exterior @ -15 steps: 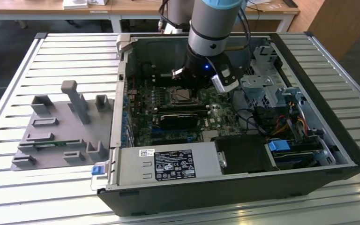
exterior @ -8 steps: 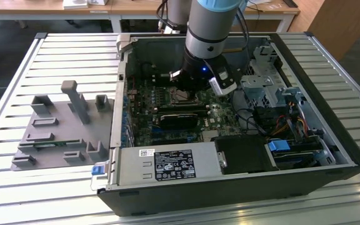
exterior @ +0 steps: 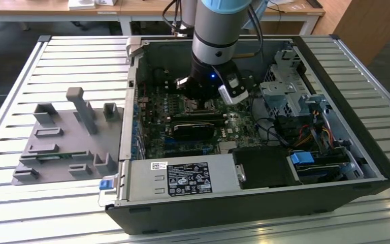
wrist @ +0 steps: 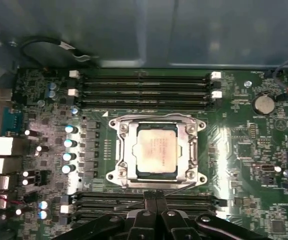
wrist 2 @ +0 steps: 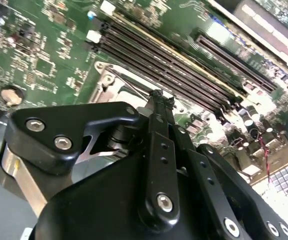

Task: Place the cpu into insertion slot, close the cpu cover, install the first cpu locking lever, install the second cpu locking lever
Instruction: 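Install the second cpu locking lever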

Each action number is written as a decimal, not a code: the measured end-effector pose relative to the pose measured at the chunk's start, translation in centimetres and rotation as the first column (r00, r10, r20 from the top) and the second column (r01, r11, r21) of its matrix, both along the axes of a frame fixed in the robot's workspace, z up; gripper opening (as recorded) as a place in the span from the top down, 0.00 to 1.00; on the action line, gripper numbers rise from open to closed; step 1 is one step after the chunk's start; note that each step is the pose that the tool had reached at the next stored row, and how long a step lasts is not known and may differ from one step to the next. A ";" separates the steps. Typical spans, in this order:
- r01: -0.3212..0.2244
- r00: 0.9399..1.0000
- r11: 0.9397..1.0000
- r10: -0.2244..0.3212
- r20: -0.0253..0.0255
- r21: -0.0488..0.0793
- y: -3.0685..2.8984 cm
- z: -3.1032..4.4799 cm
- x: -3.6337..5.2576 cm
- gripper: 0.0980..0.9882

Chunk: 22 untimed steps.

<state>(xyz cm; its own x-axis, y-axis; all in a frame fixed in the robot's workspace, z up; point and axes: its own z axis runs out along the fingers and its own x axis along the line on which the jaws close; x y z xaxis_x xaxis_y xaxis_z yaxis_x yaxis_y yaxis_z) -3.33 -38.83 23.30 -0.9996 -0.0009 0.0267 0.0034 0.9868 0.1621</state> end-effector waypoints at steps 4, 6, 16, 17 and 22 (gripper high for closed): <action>-0.002 1.000 1.000 0.002 0.000 0.000 0.01 -0.34 -0.66 0.99; -0.002 1.000 1.000 0.002 0.000 0.000 0.00 -0.60 -0.85 0.99; -0.003 1.000 0.999 0.003 0.000 0.053 -0.79 -1.15 -0.87 0.99; -0.003 1.000 0.999 0.003 0.000 0.053 -0.96 -1.15 -0.88 0.99; -0.003 1.000 0.998 0.003 0.000 0.069 -1.65 -1.15 -1.34 0.99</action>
<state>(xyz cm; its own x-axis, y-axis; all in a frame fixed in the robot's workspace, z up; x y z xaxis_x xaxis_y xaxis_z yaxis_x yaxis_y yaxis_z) -4.67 -40.47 22.15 -0.9996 -0.0053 0.0263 0.0009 0.9733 0.2295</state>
